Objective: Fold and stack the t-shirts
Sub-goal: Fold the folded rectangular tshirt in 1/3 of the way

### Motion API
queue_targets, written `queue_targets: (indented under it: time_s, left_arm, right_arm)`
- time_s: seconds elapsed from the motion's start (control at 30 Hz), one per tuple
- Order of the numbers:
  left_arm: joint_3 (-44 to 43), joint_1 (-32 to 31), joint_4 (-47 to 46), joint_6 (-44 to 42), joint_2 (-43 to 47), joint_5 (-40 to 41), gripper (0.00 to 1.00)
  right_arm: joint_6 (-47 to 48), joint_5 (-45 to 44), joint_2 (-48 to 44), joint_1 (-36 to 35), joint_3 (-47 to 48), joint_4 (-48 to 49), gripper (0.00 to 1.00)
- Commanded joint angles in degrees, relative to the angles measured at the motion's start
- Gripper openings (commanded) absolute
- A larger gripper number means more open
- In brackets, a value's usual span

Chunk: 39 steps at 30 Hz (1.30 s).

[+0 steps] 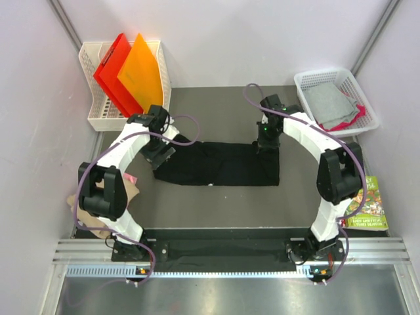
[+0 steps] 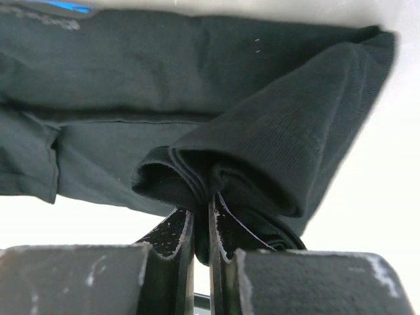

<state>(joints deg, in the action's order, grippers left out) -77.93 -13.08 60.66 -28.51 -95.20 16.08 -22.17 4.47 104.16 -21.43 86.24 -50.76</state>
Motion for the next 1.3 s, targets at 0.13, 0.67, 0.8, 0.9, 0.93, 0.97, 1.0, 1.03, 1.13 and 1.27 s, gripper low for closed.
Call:
queue_targets:
  time_s: [0.13, 0.67, 0.8, 0.9, 0.93, 0.97, 1.0, 1.03, 1.13, 1.27]
  left_arm:
    - [1.29, 0.78, -0.81, -1.20, 3.18, 0.89, 0.99]
    - [1.55, 0.86, -0.99, -0.84, 2.82, 0.71, 0.99]
    - [1.55, 0.86, -0.72, -0.67, 2.74, 0.45, 0.99]
    - [1.38, 0.86, -0.63, -0.49, 2.65, 0.36, 0.99]
    - [1.38, 0.86, -0.72, -0.49, 2.56, 0.53, 0.99]
    - [1.29, 0.86, -0.72, -0.40, 2.56, 0.54, 0.99]
    - [1.20, 0.86, -0.72, -0.49, 2.56, 0.62, 0.99]
    - [0.94, 0.86, -0.64, -0.49, 2.65, 0.62, 0.99]
    - [0.85, 0.86, -0.55, -0.49, 2.82, 0.45, 0.99]
    - [1.20, 0.86, -0.46, -0.40, 3.00, 0.27, 0.99]
  right_arm:
    - [-4.10, 2.90, 6.40, -6.07, 2.62, 1.63, 0.04]
    - [-4.11, 3.79, 14.76, -12.67, 11.41, -1.35, 0.61]
    - [-3.23, 3.44, 13.53, -11.36, 14.56, -2.85, 0.69]
    - [-3.31, 5.19, 11.08, -8.99, 15.36, -2.59, 0.69]
    - [-3.40, 6.68, 10.63, -8.46, 15.45, -2.41, 0.68]
    - [-3.58, 7.30, 10.10, -7.93, 15.45, -2.41, 0.67]
    - [-3.58, 7.92, 9.23, -7.92, 15.28, -2.59, 0.67]
    - [-3.58, 8.27, 8.70, -8.01, 14.84, -3.11, 0.66]
    - [-3.93, 5.13, 5.10, -7.93, 10.37, -2.42, 0.66]
    - [-2.35, 0.10, 0.36, -4.51, 5.53, -1.80, 0.65]
